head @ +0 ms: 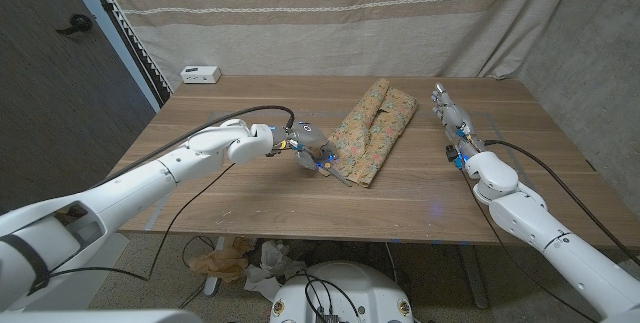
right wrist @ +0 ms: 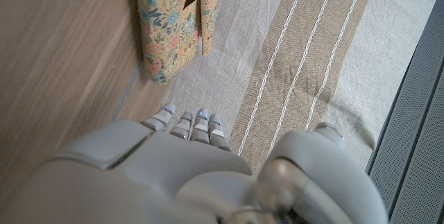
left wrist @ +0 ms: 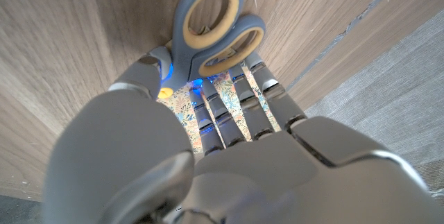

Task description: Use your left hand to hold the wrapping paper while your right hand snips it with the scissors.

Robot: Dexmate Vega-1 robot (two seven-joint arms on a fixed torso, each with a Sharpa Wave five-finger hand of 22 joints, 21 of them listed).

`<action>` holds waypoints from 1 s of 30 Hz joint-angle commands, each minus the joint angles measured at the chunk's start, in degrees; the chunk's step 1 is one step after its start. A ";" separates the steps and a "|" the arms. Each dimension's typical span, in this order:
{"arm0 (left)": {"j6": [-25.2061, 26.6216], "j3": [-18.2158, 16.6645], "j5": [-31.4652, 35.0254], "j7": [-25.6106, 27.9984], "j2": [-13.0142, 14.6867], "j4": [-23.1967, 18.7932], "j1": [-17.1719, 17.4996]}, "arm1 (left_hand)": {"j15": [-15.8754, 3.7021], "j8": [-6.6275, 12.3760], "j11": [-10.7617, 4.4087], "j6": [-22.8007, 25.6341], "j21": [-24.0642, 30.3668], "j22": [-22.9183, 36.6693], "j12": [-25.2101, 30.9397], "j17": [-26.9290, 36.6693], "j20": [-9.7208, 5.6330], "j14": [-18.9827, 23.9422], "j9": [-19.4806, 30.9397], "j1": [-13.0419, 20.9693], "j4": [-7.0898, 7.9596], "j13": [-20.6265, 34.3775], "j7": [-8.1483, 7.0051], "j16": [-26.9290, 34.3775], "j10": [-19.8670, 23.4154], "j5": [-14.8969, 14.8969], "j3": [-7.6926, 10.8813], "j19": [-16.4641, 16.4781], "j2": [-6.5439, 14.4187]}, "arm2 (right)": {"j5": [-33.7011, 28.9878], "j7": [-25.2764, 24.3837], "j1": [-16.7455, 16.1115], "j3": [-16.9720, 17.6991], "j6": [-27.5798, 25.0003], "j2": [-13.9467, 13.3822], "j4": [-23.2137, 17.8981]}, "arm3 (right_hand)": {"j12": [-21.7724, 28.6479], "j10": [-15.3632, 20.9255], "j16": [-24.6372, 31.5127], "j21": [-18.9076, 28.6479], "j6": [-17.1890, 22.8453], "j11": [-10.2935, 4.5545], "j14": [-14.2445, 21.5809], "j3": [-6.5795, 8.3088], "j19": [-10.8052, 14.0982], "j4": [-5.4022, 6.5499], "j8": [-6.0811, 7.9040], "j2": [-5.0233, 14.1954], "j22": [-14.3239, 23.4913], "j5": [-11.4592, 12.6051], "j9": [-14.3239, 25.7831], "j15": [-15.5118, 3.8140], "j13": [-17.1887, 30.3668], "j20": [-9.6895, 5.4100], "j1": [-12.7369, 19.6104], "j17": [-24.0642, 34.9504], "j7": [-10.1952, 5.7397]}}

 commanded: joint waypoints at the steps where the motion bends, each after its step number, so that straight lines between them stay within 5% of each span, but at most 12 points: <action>1: -0.26 0.33 -1.68 -1.88 -0.54 0.85 -0.67 | -9.15 0.06 -0.02 -0.10 0.96 0.23 -0.07 0.46 -0.60 1.30 0.05 0.44 -0.24 0.46 0.19 -0.04 -0.46 -0.51 -0.25 3.06 0.18 | -0.22 -0.06 -0.08 0.02 0.07 -0.08 -0.12 | 0.16 -0.52 0.02 -0.01 -0.36 0.28 -0.56 -0.05 -0.24 -0.19 0.27 0.03 0.09 0.38 0.23 0.27 0.00 0.28 0.63 0.04 0.17; 5: -0.24 0.38 -1.94 -2.25 -0.63 0.93 -0.76 | -9.22 -0.07 -0.02 -0.23 1.69 0.26 -0.02 0.72 -1.99 1.84 0.08 0.73 -0.25 1.04 0.19 -0.26 -0.83 -1.02 -0.35 6.39 0.21 | -0.40 0.02 -0.09 -0.03 0.22 -0.15 -0.08 | 0.13 -0.65 0.02 -0.08 -0.41 0.21 -0.62 0.00 -0.24 -0.25 0.26 0.11 0.09 0.44 0.23 0.33 0.00 0.29 0.78 0.04 0.15; 10: 0.21 0.22 -2.07 -2.25 -0.64 0.82 -0.68 | -9.09 -0.50 -0.01 -0.59 0.17 0.12 -0.16 0.85 -0.64 0.95 -0.10 0.96 -0.24 1.62 0.19 -0.98 -1.66 -1.54 -0.54 4.65 0.04 | -0.21 -0.18 -0.25 0.06 -0.17 -0.20 -0.36 | 0.09 -0.84 0.02 -0.15 -0.47 0.33 -0.72 0.05 -0.22 -0.33 0.26 0.19 0.10 0.51 0.23 0.37 0.01 0.29 0.95 0.04 0.16; 13: 0.25 0.25 -2.36 -2.65 -0.67 0.85 -0.76 | -9.10 -0.71 0.00 -0.77 0.11 0.12 -0.23 0.88 -1.10 0.67 -0.23 0.87 -0.19 1.77 0.19 -1.11 -1.95 -1.64 -0.64 5.05 0.04 | -0.22 -0.06 -0.27 0.07 -0.01 -0.22 -0.28 | 0.07 -0.93 0.01 -0.20 -0.46 0.33 -0.79 0.07 -0.25 -0.36 0.27 0.23 0.10 0.54 0.24 0.39 0.01 0.40 1.03 0.04 0.15; 19: -0.47 0.21 -4.55 -3.30 -1.19 2.39 -1.20 | -9.49 -1.77 0.02 -1.49 2.68 0.79 -0.24 2.51 -7.24 4.09 -0.36 1.73 -0.20 3.23 0.18 0.16 -2.99 -2.80 -0.93 14.33 0.62 | -0.27 0.00 -0.29 0.02 -0.17 -0.34 -0.40 | 0.03 -1.15 -0.01 -0.32 -0.60 0.43 -0.97 0.11 -0.33 -0.44 0.24 0.31 0.10 0.63 0.24 0.50 0.01 0.56 1.22 0.04 -0.04; 22: -0.92 0.11 -5.95 -3.50 -1.41 3.35 -1.46 | -9.61 -1.86 0.05 -1.02 3.55 0.89 0.52 4.09 -8.24 8.57 -0.20 3.26 -0.36 4.19 0.19 1.56 -2.21 -3.16 -0.52 16.62 0.80 | -0.32 -0.09 -0.30 0.07 -0.22 -0.38 -0.50 | 0.02 -1.24 -0.02 -0.38 -0.72 0.41 -1.04 0.13 -0.38 -0.48 0.21 0.34 0.11 0.66 0.24 0.61 0.01 0.68 1.29 0.05 -0.22; 27: -1.63 -0.51 -9.38 -3.82 -1.70 4.67 -1.62 | -9.68 -4.35 0.05 0.36 8.90 5.92 3.13 15.57 -9.64 15.81 0.54 8.34 -0.30 11.26 0.43 2.93 -1.45 -4.10 -0.75 15.68 0.57 | -0.34 -0.05 -0.33 0.15 -0.20 -0.51 -0.67 | 0.03 -1.31 -0.01 -0.45 -0.91 0.44 -1.13 0.15 -0.42 -0.53 0.16 0.39 0.12 0.72 0.24 0.73 0.02 0.82 1.40 0.06 -0.42; 30: -1.95 -1.06 -12.44 -4.39 -2.03 5.65 -1.63 | -9.82 -6.80 0.07 0.73 15.67 10.30 2.45 25.76 -9.86 17.35 1.82 12.95 -0.05 15.18 0.41 5.90 -1.18 -4.89 -4.86 14.62 1.17 | -0.29 -0.11 -0.39 0.23 -0.32 -0.59 -0.89 | 0.01 -1.39 -0.01 -0.46 -0.92 0.40 -1.16 0.15 -0.39 -0.54 0.16 0.41 0.12 0.74 0.24 0.68 0.02 0.78 1.44 0.06 -0.50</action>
